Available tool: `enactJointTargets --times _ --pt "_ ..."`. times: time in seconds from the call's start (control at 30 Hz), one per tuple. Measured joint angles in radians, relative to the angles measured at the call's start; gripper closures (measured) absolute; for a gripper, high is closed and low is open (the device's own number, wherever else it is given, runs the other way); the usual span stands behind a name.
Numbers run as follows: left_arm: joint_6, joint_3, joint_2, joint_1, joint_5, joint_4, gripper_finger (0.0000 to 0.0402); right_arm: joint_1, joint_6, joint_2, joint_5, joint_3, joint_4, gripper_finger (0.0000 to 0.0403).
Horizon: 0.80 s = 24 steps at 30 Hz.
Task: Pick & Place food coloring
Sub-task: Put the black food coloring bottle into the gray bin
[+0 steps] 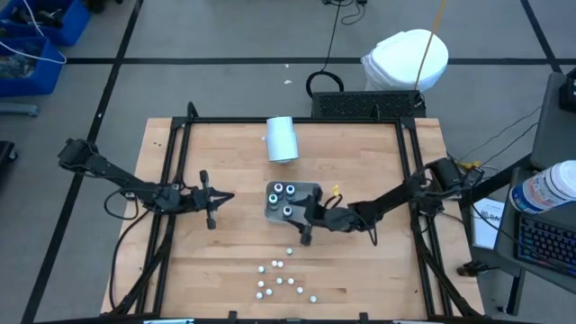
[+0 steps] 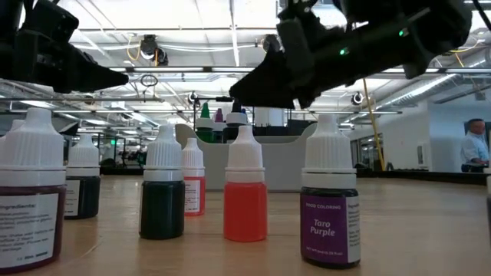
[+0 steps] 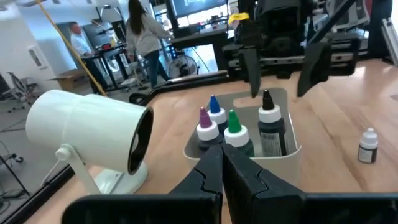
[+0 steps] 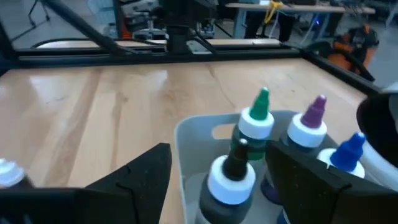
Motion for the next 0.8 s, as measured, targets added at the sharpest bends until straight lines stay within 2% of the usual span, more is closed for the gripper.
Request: enactJointTargets --times 0.5,0.7,0.8 --pt "0.079 0.0 -0.001 0.0 -0.003 0.08 0.0392 -0.019 0.029 0.003 -0.001 -0.001 -0.045 0.0151" --pt "0.158 0.0 -0.001 0.0 -0.003 0.124 0.0392 -0.039 0.012 0.003 -0.002 -0.001 -0.051 0.0151" --pt "0.181 0.0 -0.001 0.0 -0.003 0.127 0.0392 -0.047 0.008 0.003 -0.036 -0.001 -0.056 0.0155"
